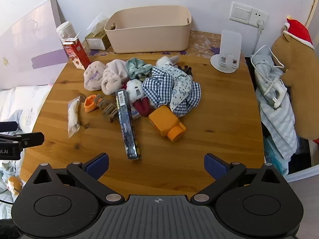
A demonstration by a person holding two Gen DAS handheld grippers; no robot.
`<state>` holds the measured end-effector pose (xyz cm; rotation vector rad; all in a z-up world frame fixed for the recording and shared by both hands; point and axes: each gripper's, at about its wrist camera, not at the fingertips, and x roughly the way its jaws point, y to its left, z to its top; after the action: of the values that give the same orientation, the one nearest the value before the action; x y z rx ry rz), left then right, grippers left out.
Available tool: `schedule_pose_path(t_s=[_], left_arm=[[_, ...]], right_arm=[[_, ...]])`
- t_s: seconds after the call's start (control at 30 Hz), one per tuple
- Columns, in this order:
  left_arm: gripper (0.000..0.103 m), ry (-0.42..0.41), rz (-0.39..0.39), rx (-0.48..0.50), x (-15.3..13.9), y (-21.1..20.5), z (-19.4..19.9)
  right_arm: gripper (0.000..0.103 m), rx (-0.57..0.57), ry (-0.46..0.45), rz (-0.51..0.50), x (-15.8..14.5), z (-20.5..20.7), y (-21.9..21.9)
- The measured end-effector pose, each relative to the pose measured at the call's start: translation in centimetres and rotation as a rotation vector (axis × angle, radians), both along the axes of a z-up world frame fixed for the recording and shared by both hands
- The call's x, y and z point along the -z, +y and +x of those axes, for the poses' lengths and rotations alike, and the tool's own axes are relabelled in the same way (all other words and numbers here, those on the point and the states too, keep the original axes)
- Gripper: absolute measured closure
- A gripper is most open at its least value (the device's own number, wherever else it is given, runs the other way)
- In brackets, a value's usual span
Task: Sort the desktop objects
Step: 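Grasp the bagged white snack with the left tool while the right tool grasps the dark boxed tube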
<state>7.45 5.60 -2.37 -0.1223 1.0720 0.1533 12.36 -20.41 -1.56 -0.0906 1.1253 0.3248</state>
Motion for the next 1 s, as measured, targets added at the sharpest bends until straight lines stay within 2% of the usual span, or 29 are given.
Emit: schedule_pose_path(t_s=[0.17, 0.43, 0.8, 1.0], left_arm=[[0.000, -0.003, 0.012, -0.025, 0.4, 0.9, 1.6], [0.000, 0.017, 0.018, -0.065, 1.9, 2.5, 4.5], [0.000, 0.090, 0.035, -0.109, 6.2, 5.2, 7.7], [0.000, 0.138, 0.004, -0.132, 8.6, 6.6, 8.8]], right_arm=[[0.000, -0.002, -0.002, 0.001, 0.5, 1.7, 0.6], [0.000, -0.064, -0.006, 0.012, 2.3, 4.1, 2.7], [0.000, -0.190, -0.005, 0.005, 5.7, 6.8, 6.9], [0.000, -0.219, 0.027, 0.000, 7.8, 8.1, 8.8]])
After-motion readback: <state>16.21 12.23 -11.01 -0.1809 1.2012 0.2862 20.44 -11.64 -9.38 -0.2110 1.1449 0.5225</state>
